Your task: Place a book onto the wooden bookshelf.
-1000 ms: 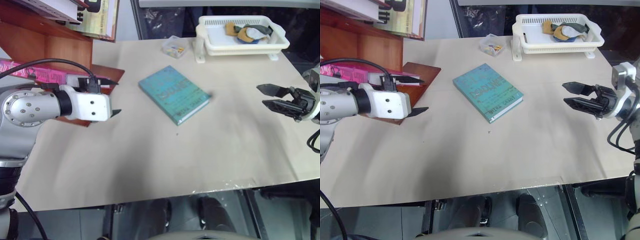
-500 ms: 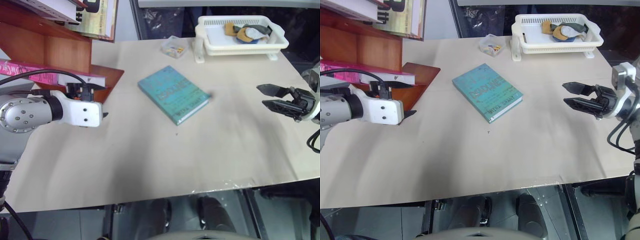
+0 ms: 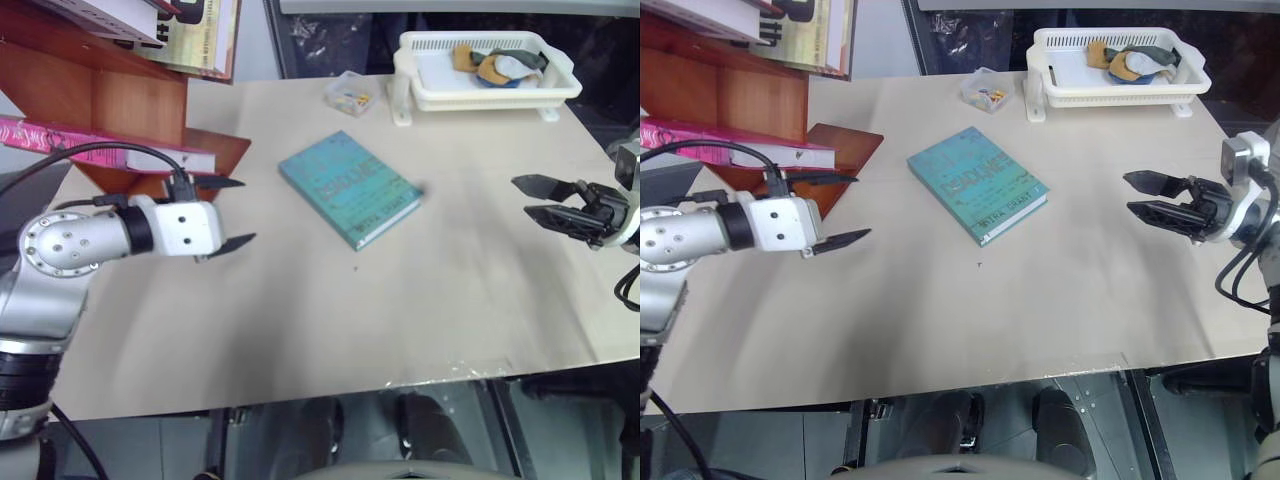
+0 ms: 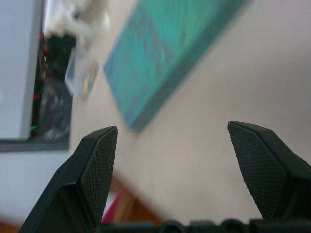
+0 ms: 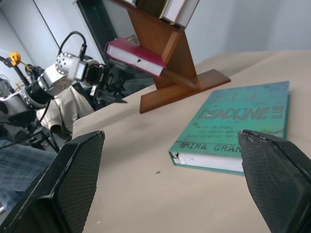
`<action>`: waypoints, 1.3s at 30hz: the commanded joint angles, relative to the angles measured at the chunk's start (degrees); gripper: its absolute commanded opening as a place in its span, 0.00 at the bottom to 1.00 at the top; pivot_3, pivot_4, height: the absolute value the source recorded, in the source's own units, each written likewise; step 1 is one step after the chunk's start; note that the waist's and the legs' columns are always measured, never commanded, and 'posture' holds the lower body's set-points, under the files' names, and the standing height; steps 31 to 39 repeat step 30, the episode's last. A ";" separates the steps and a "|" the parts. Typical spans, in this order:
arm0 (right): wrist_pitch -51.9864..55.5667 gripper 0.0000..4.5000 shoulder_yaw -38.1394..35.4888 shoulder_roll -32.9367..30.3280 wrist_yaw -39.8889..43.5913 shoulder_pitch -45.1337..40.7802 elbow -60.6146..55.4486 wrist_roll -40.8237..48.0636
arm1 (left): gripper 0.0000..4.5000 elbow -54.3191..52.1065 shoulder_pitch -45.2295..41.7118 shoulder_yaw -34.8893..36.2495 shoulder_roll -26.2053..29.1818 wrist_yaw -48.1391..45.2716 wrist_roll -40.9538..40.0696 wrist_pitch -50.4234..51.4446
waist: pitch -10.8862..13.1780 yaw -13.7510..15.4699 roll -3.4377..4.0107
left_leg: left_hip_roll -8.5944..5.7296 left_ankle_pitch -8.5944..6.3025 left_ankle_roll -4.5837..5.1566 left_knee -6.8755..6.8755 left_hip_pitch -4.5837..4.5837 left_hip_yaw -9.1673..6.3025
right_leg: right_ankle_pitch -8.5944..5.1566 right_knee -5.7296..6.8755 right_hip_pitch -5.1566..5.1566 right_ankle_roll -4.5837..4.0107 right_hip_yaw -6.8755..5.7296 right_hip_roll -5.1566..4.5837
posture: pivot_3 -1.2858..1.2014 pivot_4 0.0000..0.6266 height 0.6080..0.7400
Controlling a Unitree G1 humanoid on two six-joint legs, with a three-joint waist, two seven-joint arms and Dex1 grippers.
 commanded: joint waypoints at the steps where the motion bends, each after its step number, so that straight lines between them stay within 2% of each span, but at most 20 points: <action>1: 0.73 1.00 -2.35 -1.22 2.99 0.61 -2.17 1.38 | 0.89 -6.86 0.94 2.45 -2.94 2.13 -5.58 6.18 | 0.00 0.00 0.00 | 0.00 0.00 0.00 0.00 0.00 -0.01 | 0.00 0.00 0.00 0.00 -0.01 0.00 | 0.52 0.24 1.00; 7: 2.05 1.00 -3.26 -1.60 2.99 4.57 -4.39 1.51 | 0.89 -16.33 7.67 5.08 -10.52 8.51 -13.65 19.83 | -0.01 -0.04 -0.01 | 0.00 0.00 0.00 0.02 0.02 -0.01 | 0.00 0.02 0.01 0.00 0.01 0.01 | 0.52 0.24 1.00; 14: 2.79 1.00 -8.41 -1.82 1.86 17.70 -9.88 -0.96 | 0.89 -28.94 19.86 9.45 -18.34 19.34 -21.34 34.83 | -0.03 0.45 -0.03 | 0.00 0.00 0.00 0.03 0.05 -0.06 | 0.00 -0.05 0.12 0.00 -0.03 -0.01 | 0.52 0.24 1.00; 18: -2.51 1.00 -8.96 -1.53 1.22 22.05 -9.28 -6.26 | 0.89 -31.63 27.18 10.22 -20.53 20.33 -21.66 34.97 | -0.10 0.31 0.00 | 0.00 0.00 -0.01 0.06 0.26 -0.04 | 0.00 -0.01 0.31 0.00 -0.01 0.00 | 0.52 0.24 1.00; 21: -14.34 1.00 -9.10 -0.64 0.33 21.86 -1.27 -13.68 | 0.89 -28.91 32.52 11.98 -23.81 20.42 -22.27 33.09 | -0.13 0.18 0.04 | 0.01 0.01 -0.03 0.08 0.40 -0.01 | 0.01 0.02 0.41 -0.01 0.00 0.00 | 0.52 0.24 1.00; 23: -17.65 1.00 -9.88 0.02 1.12 20.88 2.16 -15.01 | 0.89 -27.33 34.47 12.19 -24.51 19.85 -20.39 30.11 | -0.13 0.14 0.02 | 0.01 0.00 -0.03 0.07 0.60 0.03 | 0.00 0.01 0.63 -0.02 0.01 0.01 | 0.52 0.24 1.00; 28: -19.87 1.00 -11.59 1.49 2.26 19.03 5.26 -15.65 | 0.89 -21.32 37.09 11.02 -24.06 18.84 -13.60 21.40 | -0.14 0.05 0.04 | 0.05 0.00 -0.03 0.02 1.02 0.05 | -0.01 -0.06 1.02 -0.03 0.03 0.08 | 0.52 0.24 1.00; 39: -20.46 1.00 -11.74 1.71 2.37 18.86 5.78 -16.12 | 0.89 -20.83 37.02 11.01 -24.84 18.42 -14.37 20.72 | -0.14 0.08 0.04 | 0.06 0.00 -0.02 0.02 1.02 0.05 | -0.01 -0.10 1.04 -0.03 0.02 0.07 | 0.52 0.24 1.00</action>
